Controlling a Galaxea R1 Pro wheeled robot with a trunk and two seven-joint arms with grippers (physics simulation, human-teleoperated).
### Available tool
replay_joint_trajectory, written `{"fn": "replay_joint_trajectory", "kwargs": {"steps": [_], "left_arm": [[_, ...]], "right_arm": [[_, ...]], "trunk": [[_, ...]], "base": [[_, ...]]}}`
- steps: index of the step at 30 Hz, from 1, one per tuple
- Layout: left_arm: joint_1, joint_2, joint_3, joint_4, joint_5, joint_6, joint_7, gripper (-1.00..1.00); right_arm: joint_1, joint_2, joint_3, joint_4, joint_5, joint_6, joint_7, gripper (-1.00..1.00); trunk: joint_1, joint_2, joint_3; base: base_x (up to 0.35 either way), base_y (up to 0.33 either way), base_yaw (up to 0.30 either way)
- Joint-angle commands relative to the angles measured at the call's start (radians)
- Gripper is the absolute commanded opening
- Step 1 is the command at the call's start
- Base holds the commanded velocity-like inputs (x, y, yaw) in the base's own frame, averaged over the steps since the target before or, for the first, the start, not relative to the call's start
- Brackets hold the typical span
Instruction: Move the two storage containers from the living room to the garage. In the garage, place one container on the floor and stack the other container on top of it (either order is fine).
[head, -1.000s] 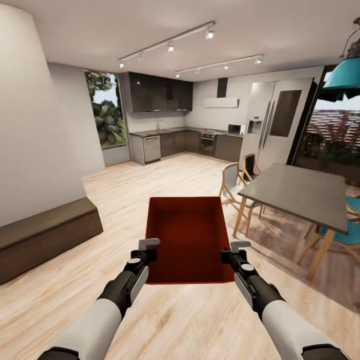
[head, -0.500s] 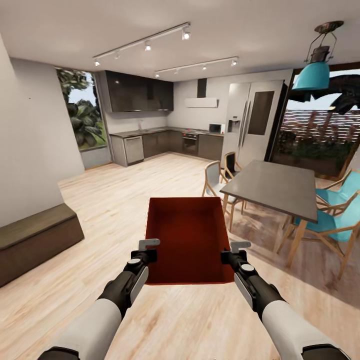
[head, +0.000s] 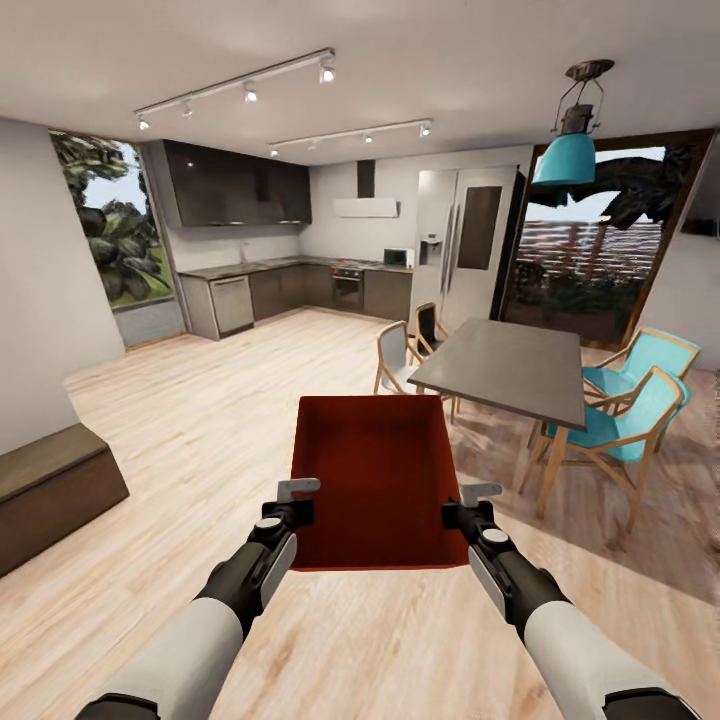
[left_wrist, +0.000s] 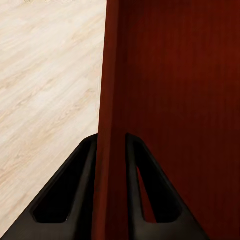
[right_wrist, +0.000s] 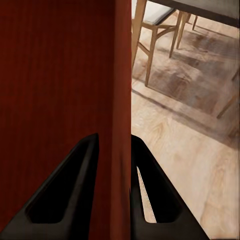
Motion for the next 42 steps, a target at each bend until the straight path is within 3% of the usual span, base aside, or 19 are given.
{"fn": "replay_joint_trajectory", "kwargs": {"steps": [1, 20, 42], "left_arm": [[0.000, 0.000, -0.008, 0.000, 0.017, 0.006, 0.012, -1.00], [0.000, 0.000, -0.008, -0.001, 0.016, 0.006, 0.012, -1.00], [0.000, 0.000, -0.007, -0.002, 0.015, 0.006, 0.012, -1.00]], "right_arm": [[-0.001, 0.001, -0.006, -0.008, 0.005, 0.001, -0.004, -1.00], [-0.001, 0.000, -0.006, -0.008, 0.005, 0.000, -0.004, -1.00], [-0.001, 0.001, -0.006, -0.008, 0.005, 0.001, -0.003, -1.00]], "trunk": [[0.001, -0.002, -0.002], [0.001, -0.002, 0.008], [0.001, -0.002, 0.027]], "base": [[0.000, 0.000, -0.223], [0.000, 0.000, -0.116], [0.000, 0.000, -0.208]]}}
